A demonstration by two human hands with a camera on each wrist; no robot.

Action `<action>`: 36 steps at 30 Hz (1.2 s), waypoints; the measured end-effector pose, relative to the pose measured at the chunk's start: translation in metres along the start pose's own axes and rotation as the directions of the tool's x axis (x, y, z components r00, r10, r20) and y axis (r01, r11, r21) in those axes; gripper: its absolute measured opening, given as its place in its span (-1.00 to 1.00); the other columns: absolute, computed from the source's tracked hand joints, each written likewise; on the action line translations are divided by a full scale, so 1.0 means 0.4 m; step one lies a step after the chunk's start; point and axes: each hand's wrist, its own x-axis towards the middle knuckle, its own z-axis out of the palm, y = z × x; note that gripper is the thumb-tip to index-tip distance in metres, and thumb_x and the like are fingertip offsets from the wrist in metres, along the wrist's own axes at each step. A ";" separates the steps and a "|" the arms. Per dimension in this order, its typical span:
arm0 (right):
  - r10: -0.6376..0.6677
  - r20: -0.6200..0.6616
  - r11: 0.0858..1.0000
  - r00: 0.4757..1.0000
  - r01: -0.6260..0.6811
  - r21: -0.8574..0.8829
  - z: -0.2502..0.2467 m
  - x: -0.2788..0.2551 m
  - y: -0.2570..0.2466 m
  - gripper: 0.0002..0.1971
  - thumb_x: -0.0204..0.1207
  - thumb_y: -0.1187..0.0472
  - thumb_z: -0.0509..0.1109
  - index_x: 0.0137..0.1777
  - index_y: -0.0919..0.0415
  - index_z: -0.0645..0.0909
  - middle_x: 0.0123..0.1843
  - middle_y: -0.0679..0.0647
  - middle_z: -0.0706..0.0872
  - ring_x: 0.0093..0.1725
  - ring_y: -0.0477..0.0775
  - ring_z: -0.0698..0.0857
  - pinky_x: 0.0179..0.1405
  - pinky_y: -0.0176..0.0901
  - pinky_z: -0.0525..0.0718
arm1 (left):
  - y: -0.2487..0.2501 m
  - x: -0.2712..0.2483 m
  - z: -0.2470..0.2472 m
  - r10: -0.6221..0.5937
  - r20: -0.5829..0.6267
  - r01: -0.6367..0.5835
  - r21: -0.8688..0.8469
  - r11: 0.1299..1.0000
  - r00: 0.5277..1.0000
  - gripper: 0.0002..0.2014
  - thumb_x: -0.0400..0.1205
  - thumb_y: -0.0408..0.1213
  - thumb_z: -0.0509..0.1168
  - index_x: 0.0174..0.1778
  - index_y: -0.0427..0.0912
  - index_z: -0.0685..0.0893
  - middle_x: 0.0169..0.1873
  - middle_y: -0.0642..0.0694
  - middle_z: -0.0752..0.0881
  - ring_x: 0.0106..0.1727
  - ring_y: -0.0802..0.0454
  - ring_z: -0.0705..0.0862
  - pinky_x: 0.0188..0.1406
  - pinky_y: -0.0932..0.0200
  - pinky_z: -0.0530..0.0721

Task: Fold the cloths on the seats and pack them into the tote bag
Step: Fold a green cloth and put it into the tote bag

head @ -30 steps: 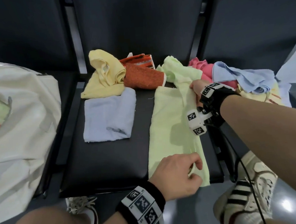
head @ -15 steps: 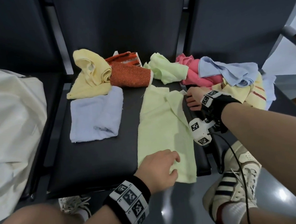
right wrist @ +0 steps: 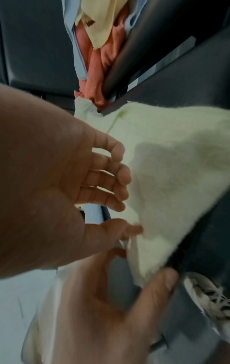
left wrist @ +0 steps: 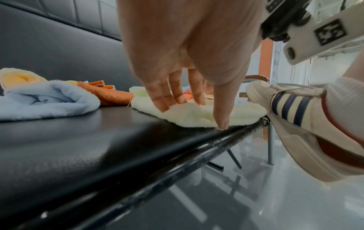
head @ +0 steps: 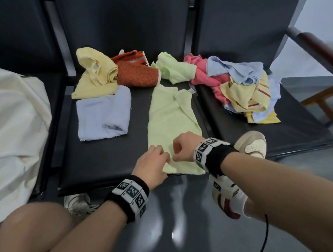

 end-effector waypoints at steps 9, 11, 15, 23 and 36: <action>0.000 -0.052 0.990 0.999 -0.007 -0.140 0.101 -0.045 -0.014 -0.57 0.41 0.03 0.52 0.23 0.10 0.51 0.19 0.07 0.52 0.22 0.12 0.53 0.01 -0.06 0.58 | 0.012 -0.003 0.008 -0.033 -0.059 0.043 0.168 0.985 0.998 -0.62 0.47 -0.38 0.43 0.18 -0.10 0.53 0.17 -0.10 0.49 0.24 -0.12 0.45 0.02 0.11 0.48; -0.004 -0.065 0.985 0.998 -0.007 -0.174 0.118 -0.048 -0.017 -0.46 0.38 0.00 0.56 0.29 0.12 0.47 0.24 0.09 0.49 0.26 0.14 0.47 0.06 -0.03 0.58 | 0.015 -0.004 0.005 -0.036 -0.045 0.043 0.182 0.982 0.998 -0.62 0.48 -0.35 0.45 0.17 -0.09 0.53 0.18 -0.08 0.50 0.25 -0.11 0.45 0.09 0.09 0.53; 0.008 -0.109 0.972 0.994 -0.034 -0.233 0.138 -0.042 -0.020 -0.38 0.36 -0.02 0.59 0.33 0.13 0.41 0.28 0.11 0.46 0.30 0.17 0.44 0.12 0.02 0.59 | 0.018 -0.007 -0.012 -0.038 -0.039 0.043 0.155 0.987 0.999 -0.81 0.63 -0.30 0.32 0.15 -0.10 0.61 0.14 -0.04 0.57 0.27 -0.08 0.49 0.07 0.06 0.55; -0.050 -0.215 0.979 0.975 0.004 -0.205 0.139 -0.042 -0.011 -0.69 0.54 0.25 0.35 0.29 0.12 0.53 0.22 0.09 0.54 0.25 0.15 0.51 -0.08 -0.12 0.35 | -0.008 -0.005 -0.025 -0.067 -0.046 0.070 0.060 0.996 0.997 -0.80 0.72 -0.29 0.18 0.14 -0.17 0.69 0.11 -0.08 0.57 0.23 -0.08 0.52 -0.09 0.09 0.47; -0.018 -0.187 0.996 0.982 0.001 -0.092 0.132 -0.054 0.037 -0.76 0.53 0.23 0.32 0.19 0.11 0.59 0.13 0.08 0.60 0.22 0.17 0.56 0.06 -0.07 0.55 | -0.010 -0.011 -0.042 -0.062 0.020 0.060 0.087 0.994 0.998 -0.69 0.69 -0.32 0.17 0.28 -0.05 0.68 0.19 0.00 0.64 0.28 -0.06 0.54 -0.01 0.13 0.38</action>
